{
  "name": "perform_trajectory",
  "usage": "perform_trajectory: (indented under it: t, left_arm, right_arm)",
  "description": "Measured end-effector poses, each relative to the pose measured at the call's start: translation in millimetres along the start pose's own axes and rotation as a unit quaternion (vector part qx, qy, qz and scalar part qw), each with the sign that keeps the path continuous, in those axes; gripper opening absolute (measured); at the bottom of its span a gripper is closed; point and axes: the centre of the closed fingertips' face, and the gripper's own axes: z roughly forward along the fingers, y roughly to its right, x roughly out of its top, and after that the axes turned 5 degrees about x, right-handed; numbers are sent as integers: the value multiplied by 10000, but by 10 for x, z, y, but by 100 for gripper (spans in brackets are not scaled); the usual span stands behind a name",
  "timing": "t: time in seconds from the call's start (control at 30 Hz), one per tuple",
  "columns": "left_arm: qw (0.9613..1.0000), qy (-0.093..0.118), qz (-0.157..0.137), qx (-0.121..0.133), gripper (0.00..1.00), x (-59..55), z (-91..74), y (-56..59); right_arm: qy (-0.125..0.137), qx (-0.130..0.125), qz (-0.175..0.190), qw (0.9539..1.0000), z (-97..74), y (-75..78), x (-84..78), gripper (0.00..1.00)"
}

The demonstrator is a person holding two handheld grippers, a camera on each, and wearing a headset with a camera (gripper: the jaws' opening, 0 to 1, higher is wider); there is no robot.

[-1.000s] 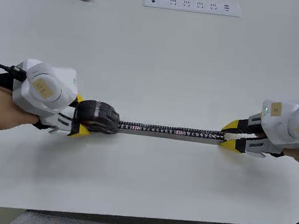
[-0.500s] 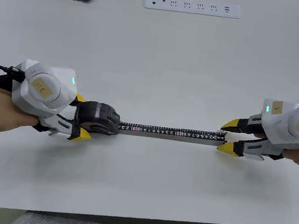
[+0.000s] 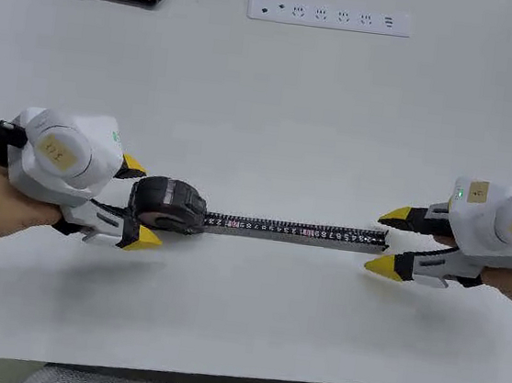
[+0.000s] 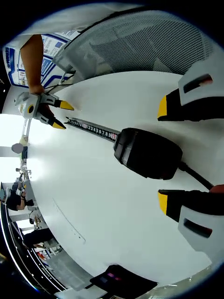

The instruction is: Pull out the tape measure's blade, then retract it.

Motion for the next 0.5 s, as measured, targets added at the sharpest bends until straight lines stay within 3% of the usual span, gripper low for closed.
perform_trajectory:
  t: [0.5]
  left_arm:
    - [9974, 390, -501, 351, 63, 21, -177, 27]
  right_arm:
    - [235, -378, 346, 9984, -61, -108, 76, 54]
